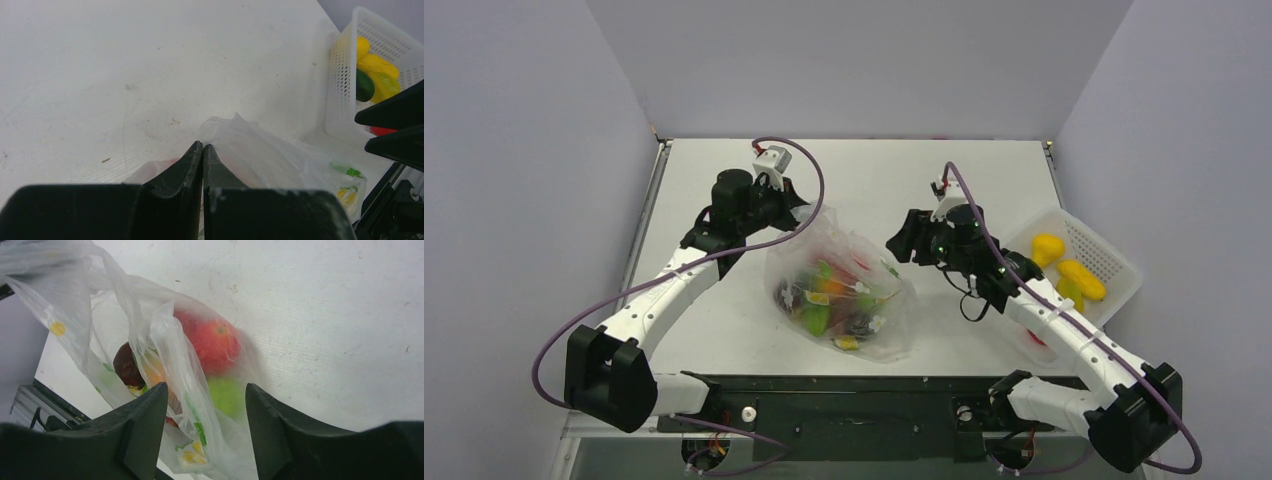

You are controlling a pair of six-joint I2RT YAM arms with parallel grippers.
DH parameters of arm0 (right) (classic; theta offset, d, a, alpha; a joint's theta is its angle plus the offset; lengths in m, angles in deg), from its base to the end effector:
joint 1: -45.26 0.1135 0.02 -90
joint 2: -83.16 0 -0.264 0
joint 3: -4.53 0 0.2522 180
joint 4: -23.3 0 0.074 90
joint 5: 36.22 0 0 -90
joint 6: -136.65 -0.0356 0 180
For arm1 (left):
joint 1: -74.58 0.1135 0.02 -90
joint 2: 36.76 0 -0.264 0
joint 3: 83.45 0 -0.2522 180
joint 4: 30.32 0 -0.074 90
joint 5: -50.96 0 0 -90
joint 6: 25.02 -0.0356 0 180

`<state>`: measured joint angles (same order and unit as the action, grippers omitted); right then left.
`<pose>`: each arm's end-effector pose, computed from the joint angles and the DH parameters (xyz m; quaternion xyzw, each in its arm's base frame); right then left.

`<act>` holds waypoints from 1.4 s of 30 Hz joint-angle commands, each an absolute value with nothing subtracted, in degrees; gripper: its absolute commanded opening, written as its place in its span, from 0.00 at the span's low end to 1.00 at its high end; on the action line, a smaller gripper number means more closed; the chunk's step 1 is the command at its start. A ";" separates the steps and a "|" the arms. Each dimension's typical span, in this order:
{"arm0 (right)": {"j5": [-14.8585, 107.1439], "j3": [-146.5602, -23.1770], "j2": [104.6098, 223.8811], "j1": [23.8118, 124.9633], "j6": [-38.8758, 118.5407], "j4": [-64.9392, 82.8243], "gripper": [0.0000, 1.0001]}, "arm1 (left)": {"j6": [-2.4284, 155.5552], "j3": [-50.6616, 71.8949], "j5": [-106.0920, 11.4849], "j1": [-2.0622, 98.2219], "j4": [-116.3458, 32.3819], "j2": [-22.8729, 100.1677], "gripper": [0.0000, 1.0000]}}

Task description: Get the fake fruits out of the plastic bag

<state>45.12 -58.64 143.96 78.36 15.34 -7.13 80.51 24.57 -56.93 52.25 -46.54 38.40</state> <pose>0.1977 0.1353 0.3030 -0.0522 0.8543 0.3282 0.3997 0.2789 -0.1264 0.3189 0.1375 0.7995 -0.3052 0.4988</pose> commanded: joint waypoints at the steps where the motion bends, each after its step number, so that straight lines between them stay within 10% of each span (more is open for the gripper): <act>1: 39.48 -66.61 149.44 77.05 18.59 -11.68 0.56 | 81.49 23.84 -60.11 52.52 -41.64 36.76 0.00; 16: 50.04 -77.84 163.93 86.00 23.27 -13.97 0.67 | 81.49 23.38 -61.26 52.52 -42.07 36.91 0.00; 24: 53.60 -79.21 168.51 86.83 21.90 -12.07 0.49 | 81.25 23.34 -60.94 52.56 -42.12 36.66 0.00; 32: 59.97 -74.61 158.92 84.00 20.27 -9.66 0.03 | 80.24 23.15 -57.34 52.88 -43.48 35.60 0.00; 42: 52.39 -47.95 131.55 71.81 5.46 9.66 0.00 | 80.33 24.78 -53.31 54.69 -42.35 33.10 0.00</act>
